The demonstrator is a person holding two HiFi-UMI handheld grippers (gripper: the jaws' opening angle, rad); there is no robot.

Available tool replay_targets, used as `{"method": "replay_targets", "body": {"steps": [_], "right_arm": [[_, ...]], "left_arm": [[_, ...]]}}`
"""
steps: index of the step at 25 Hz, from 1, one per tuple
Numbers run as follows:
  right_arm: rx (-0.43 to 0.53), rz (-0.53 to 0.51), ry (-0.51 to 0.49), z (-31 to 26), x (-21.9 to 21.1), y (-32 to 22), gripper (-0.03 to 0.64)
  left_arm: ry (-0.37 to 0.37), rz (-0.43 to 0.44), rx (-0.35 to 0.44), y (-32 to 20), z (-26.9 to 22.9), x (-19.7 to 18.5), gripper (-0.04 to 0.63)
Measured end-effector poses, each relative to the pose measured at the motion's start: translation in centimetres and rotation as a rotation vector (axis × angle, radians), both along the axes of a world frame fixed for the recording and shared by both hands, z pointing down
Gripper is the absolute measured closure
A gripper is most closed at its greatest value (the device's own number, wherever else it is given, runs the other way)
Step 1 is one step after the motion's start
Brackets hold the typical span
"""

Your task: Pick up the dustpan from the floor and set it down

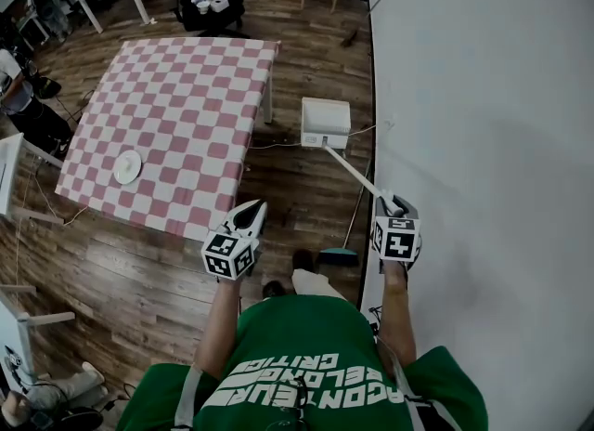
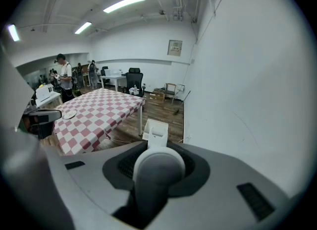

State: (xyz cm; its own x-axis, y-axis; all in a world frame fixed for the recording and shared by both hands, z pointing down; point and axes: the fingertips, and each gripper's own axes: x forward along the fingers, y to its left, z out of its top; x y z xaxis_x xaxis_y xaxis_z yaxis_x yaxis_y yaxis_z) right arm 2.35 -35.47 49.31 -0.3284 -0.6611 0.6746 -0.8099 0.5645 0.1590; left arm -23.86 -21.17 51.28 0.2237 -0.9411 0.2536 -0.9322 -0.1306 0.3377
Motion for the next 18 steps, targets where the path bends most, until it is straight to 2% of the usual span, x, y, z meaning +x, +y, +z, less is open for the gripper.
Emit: {"method": "replay_targets", "body": {"steps": [4, 10, 18], "right_arm": [[-0.018, 0.012, 0.002, -1.2, 3.0, 0.7, 0.5], [-0.024, 0.06, 0.01, 1.5, 1.8, 6.5, 0.5], [-0.064, 0.112, 0.036, 3.0, 5.3, 11.7, 0.5]], "left_arm": [[0.007, 0.025, -0.012, -0.1, -1.4, 3.1, 0.592], [0.025, 0.096, -0.023, 3.9, 1.9, 1.8, 0.592], [0.039, 0.182, -0.046, 5.2, 2.5, 4.3, 0.592]]}}
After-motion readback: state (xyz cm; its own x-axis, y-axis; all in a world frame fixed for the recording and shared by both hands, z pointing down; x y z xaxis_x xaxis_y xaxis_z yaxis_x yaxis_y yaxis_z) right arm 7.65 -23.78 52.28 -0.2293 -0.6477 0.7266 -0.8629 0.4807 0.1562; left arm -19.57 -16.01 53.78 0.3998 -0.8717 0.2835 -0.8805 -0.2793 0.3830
